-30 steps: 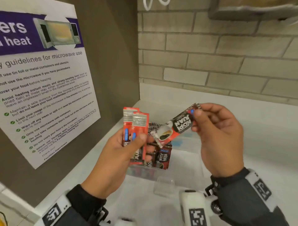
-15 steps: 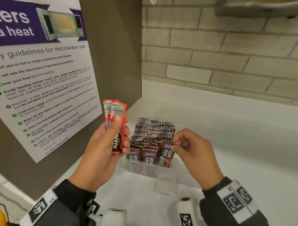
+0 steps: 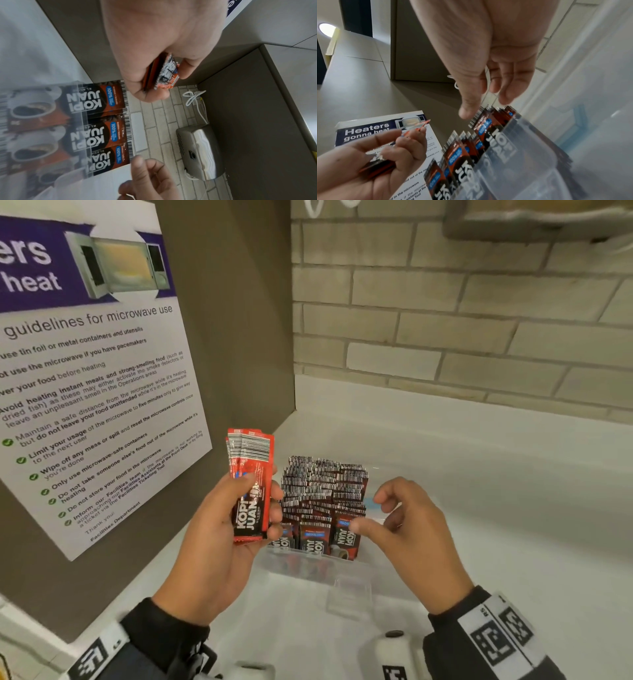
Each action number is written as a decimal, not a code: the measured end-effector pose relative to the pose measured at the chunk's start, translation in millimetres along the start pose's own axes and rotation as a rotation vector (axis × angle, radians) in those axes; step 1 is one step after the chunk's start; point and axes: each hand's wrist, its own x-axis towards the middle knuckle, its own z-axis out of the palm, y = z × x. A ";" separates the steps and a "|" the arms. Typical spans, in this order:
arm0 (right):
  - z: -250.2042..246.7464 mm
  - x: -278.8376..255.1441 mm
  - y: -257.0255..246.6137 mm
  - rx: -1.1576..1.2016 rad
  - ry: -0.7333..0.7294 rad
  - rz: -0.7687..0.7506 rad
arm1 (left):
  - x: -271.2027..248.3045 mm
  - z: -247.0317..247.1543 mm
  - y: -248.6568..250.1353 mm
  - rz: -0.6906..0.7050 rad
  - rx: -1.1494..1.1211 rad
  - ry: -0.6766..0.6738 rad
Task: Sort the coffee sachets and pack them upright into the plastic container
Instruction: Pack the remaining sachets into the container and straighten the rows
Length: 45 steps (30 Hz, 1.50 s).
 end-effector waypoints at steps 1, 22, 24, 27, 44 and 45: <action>-2.1 -0.8 -1.5 -0.016 0.043 -0.020 | 0.6 -0.1 -0.9 0.005 0.008 0.000; 27.9 -9.0 -44.8 0.104 0.169 -0.339 | 6.7 25.4 -12.3 0.094 0.120 -0.003; 33.2 -8.7 -42.9 -0.015 0.136 -0.367 | 6.0 27.8 -13.3 0.111 0.119 -0.006; 39.3 -10.2 -40.1 -0.154 0.026 -0.388 | 5.9 28.8 -15.2 0.138 0.098 0.023; -8.5 14.7 -28.9 0.749 -0.121 0.216 | 10.8 18.8 -5.1 0.164 0.073 0.132; -10.8 17.1 -28.4 0.768 -0.084 0.213 | 10.9 17.7 -6.1 0.156 0.109 0.128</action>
